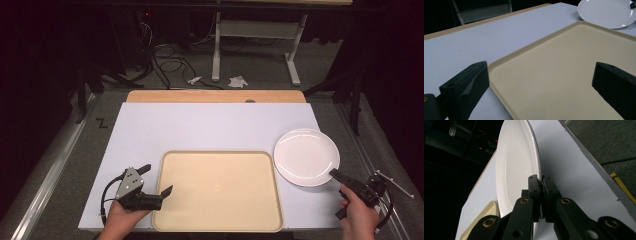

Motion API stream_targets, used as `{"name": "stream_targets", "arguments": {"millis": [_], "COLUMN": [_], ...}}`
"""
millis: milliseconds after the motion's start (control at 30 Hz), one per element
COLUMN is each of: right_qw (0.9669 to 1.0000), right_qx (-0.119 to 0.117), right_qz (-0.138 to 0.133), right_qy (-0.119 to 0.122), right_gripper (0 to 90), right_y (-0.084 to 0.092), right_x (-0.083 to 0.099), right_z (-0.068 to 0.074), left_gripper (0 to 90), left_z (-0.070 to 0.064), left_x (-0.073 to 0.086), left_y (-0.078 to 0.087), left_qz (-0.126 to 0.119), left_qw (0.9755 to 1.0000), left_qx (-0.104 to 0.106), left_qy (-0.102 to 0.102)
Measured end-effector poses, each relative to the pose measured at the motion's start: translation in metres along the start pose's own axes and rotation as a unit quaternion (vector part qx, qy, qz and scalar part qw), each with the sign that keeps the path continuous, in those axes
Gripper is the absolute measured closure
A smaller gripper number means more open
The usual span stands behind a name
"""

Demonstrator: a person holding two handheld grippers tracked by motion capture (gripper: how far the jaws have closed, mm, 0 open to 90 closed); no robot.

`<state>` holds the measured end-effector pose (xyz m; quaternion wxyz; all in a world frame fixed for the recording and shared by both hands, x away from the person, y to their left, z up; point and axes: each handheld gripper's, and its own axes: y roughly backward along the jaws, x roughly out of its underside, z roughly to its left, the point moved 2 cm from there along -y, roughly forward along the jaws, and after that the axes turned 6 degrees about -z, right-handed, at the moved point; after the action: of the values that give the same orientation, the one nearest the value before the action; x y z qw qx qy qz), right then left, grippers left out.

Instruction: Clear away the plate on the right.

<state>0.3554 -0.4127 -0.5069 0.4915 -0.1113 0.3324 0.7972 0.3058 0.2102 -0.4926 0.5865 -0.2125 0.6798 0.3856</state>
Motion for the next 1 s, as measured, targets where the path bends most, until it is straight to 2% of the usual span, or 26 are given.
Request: {"name": "stream_targets", "arguments": {"millis": [233,567,1000], "right_qw": [1.0000,0.9994,0.9992], "right_qx": [-0.003,-0.014,-0.024], "right_qz": [-0.002,-0.010,-0.013], "right_qy": [-0.002,-0.029,-0.029], "right_gripper": [89.0,89.0,88.9], "right_y": [0.0011,0.0059,0.0092], "right_x": [-0.0008,-0.0030,-0.0041], "right_z": [-0.0026,-0.0084,-0.0058], "left_gripper": [2.0,1.9,2.0], "left_z": [0.0000,0.0004,0.0009], "left_x": [-0.0005,-0.0012,-0.0021], "left_y": [0.0005,0.0012,0.0022], "left_qz": [-0.002,-0.003,-0.008], "left_qw": [1.0000,1.0000,1.0000], "left_qx": [-0.001,-0.003,-0.005], "left_qy": [0.000,-0.002,-0.002]}}
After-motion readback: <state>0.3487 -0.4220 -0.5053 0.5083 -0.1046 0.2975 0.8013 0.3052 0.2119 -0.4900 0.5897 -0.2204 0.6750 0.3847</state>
